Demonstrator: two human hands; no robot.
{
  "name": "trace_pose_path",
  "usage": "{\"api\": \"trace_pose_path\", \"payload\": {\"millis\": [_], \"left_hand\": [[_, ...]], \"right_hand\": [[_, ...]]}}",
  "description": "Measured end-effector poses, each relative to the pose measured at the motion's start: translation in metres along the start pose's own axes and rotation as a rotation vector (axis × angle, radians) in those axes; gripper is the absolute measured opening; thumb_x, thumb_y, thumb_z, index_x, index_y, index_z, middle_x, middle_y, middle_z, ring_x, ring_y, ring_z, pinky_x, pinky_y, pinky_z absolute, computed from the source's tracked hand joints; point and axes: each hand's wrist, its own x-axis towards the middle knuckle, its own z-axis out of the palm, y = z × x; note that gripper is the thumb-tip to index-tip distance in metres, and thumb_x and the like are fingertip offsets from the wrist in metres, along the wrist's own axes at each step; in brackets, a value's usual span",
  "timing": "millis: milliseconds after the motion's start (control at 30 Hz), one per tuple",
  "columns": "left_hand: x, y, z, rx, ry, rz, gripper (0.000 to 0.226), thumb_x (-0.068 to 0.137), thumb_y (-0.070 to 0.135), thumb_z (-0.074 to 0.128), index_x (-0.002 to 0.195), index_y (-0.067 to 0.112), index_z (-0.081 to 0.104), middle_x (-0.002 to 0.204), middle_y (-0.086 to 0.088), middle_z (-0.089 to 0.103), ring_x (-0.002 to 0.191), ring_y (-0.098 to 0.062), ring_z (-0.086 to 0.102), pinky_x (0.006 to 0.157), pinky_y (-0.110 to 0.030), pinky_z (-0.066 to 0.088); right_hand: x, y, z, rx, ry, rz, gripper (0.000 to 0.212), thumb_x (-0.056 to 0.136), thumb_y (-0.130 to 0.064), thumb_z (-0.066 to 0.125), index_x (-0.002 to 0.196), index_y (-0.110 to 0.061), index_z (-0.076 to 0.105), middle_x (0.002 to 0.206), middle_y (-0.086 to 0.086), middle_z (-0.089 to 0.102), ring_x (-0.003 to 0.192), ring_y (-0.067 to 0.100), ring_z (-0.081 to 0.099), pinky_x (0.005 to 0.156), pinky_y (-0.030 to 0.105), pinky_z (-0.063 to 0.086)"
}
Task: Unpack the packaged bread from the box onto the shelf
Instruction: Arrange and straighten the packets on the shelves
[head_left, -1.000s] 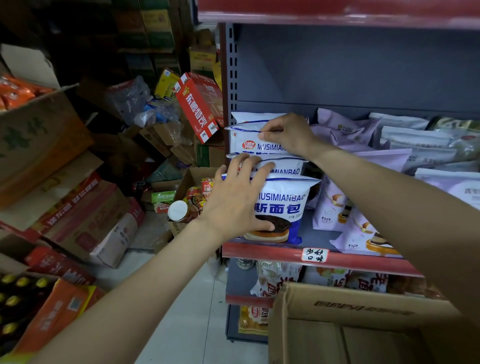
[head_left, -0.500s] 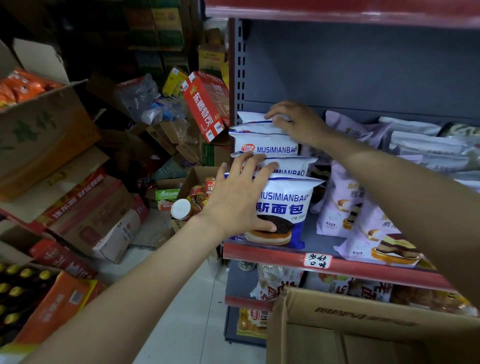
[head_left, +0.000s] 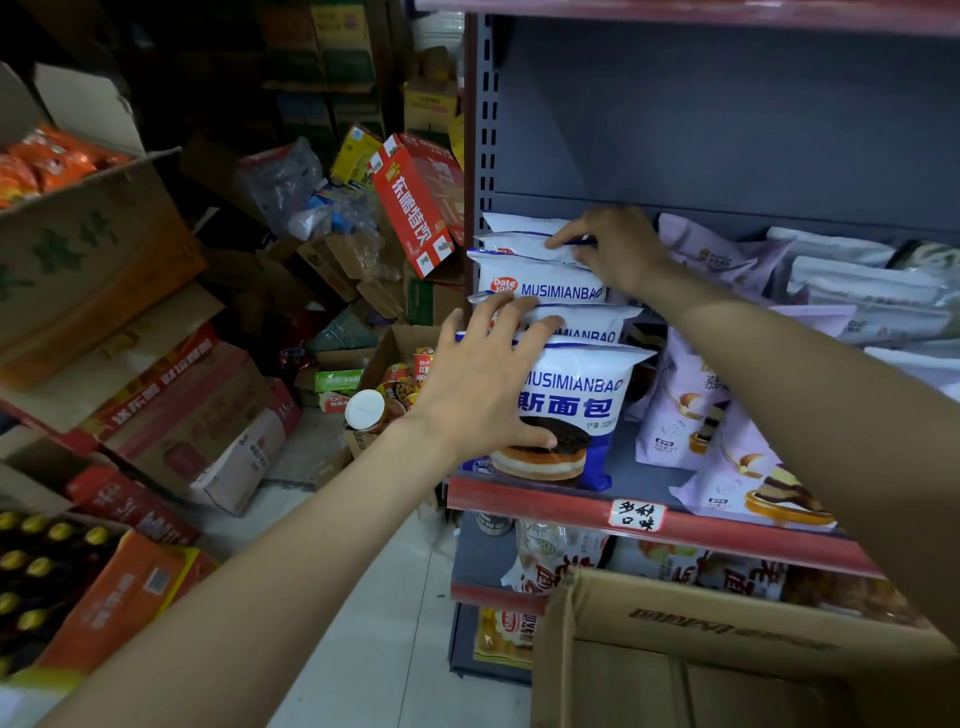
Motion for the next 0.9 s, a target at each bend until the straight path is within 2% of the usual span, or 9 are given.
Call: {"api": "trace_pose_path", "payload": {"millis": [100,200,333,433,533,633,733,800,900], "left_hand": [[0.006,0.000,0.000,-0.002,-0.001,-0.009,0.106,0.060,0.072,0.069,0.144,0.027,0.022,0.152,-0.002,0.021,0.142,-0.025,0.012,0.112,-0.052,0.021],[0.007,0.000,-0.001,0.003,-0.025,-0.016,0.113,0.058,0.073,0.070,0.147,0.030,0.014,0.154,-0.003,0.015,0.143,-0.026,0.007,0.113,-0.055,0.014],[-0.003,-0.002,-0.006,-0.086,-0.024,-0.014,0.124,0.056,0.074,0.070,0.149,0.035,-0.001,0.158,-0.004,-0.003,0.145,-0.025,-0.008,0.112,-0.064,0.006],[-0.018,-0.001,-0.009,-0.343,0.225,-0.063,0.109,0.062,0.068,0.070,0.149,0.030,0.016,0.157,-0.007,0.009,0.145,-0.026,0.005,0.115,-0.056,0.014],[-0.042,0.003,0.007,-0.878,0.470,-0.298,0.085,0.077,0.043,0.072,0.145,0.021,0.025,0.150,-0.004,0.023,0.138,-0.013,0.026,0.115,-0.040,0.026],[-0.055,0.006,0.026,-1.322,0.251,-0.546,0.099,0.079,0.025,0.075,0.150,0.026,0.006,0.157,0.003,0.013,0.143,-0.011,0.019,0.117,-0.044,0.022],[-0.048,0.004,0.034,-1.399,0.043,-0.528,0.110,0.079,0.016,0.074,0.149,0.033,-0.009,0.155,0.016,0.017,0.138,-0.004,0.024,0.117,-0.037,0.021],[-0.039,0.001,0.037,-1.456,0.008,-0.479,0.108,0.081,0.009,0.072,0.149,0.033,-0.008,0.143,0.026,0.031,0.126,0.003,0.038,0.111,-0.027,0.029],[-0.031,-0.002,0.042,-1.457,-0.013,-0.427,0.087,0.085,0.003,0.064,0.149,0.023,0.009,0.134,0.008,0.049,0.114,0.002,0.053,0.098,-0.019,0.043]], "right_hand": [[0.003,0.001,-0.006,-0.060,-0.086,-0.017,0.032,0.093,-0.002,0.051,0.117,-0.016,0.067,0.127,0.012,0.060,0.117,0.027,0.054,0.093,0.021,0.036],[-0.009,-0.005,-0.016,-0.003,-0.144,-0.021,0.031,0.095,-0.004,0.045,0.119,-0.007,0.064,0.126,0.015,0.059,0.118,0.030,0.052,0.091,0.019,0.032],[-0.065,-0.035,-0.042,0.326,0.135,0.134,0.031,0.099,-0.013,0.040,0.124,-0.013,0.059,0.121,0.005,0.058,0.111,0.016,0.052,0.085,0.012,0.034],[-0.135,-0.068,-0.057,0.699,0.385,0.206,0.026,0.099,-0.017,0.042,0.121,-0.024,0.055,0.112,-0.008,0.057,0.099,-0.006,0.052,0.080,0.000,0.034],[-0.195,-0.084,-0.042,0.836,0.449,0.187,0.029,0.097,-0.014,0.047,0.124,-0.024,0.047,0.125,-0.006,0.053,0.117,0.000,0.050,0.093,0.008,0.039],[-0.218,-0.077,-0.002,0.839,0.412,0.250,0.045,0.091,-0.023,0.053,0.132,-0.029,0.037,0.137,-0.007,0.043,0.129,0.006,0.041,0.108,0.027,0.038],[-0.215,-0.064,0.033,0.767,0.257,0.241,0.080,0.085,-0.033,0.063,0.147,-0.032,0.012,0.152,-0.012,0.020,0.142,0.009,0.023,0.115,0.045,0.028],[-0.206,-0.062,0.046,0.874,0.168,0.207,0.097,0.083,-0.021,0.066,0.145,-0.037,-0.006,0.155,-0.013,0.016,0.143,0.010,0.023,0.116,0.048,0.025],[-0.196,-0.064,0.056,0.908,0.165,0.190,0.103,0.082,-0.009,0.064,0.140,-0.041,-0.015,0.151,-0.009,0.029,0.136,0.010,0.038,0.113,0.046,0.032]]}}
